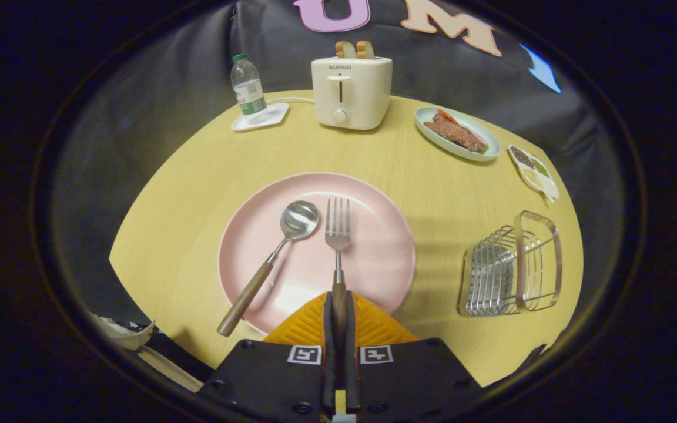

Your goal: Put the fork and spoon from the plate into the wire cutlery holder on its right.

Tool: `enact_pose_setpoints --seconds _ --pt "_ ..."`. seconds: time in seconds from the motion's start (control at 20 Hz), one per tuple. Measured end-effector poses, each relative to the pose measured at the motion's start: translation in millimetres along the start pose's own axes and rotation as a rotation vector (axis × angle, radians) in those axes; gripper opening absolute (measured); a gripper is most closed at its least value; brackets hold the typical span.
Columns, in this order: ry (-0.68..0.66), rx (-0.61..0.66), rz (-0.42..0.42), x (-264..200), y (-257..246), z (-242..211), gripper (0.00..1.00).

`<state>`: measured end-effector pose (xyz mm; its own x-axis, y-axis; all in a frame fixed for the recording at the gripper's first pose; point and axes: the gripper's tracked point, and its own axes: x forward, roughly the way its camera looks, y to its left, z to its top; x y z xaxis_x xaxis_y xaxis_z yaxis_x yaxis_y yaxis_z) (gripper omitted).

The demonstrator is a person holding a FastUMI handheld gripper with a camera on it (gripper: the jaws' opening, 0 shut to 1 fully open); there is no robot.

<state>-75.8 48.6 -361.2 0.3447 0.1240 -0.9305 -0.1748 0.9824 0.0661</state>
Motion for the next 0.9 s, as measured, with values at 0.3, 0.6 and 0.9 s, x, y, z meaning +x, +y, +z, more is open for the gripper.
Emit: enact_pose_setpoints --seconds 0.3,0.6,0.9 --pt "-0.005 -0.027 -0.004 -27.8 -26.4 11.9 0.10" --pt "0.004 -0.044 -0.028 -56.0 -69.0 20.6 0.10" --pt "0.024 -0.039 -0.030 -75.6 -105.7 21.5 0.10"
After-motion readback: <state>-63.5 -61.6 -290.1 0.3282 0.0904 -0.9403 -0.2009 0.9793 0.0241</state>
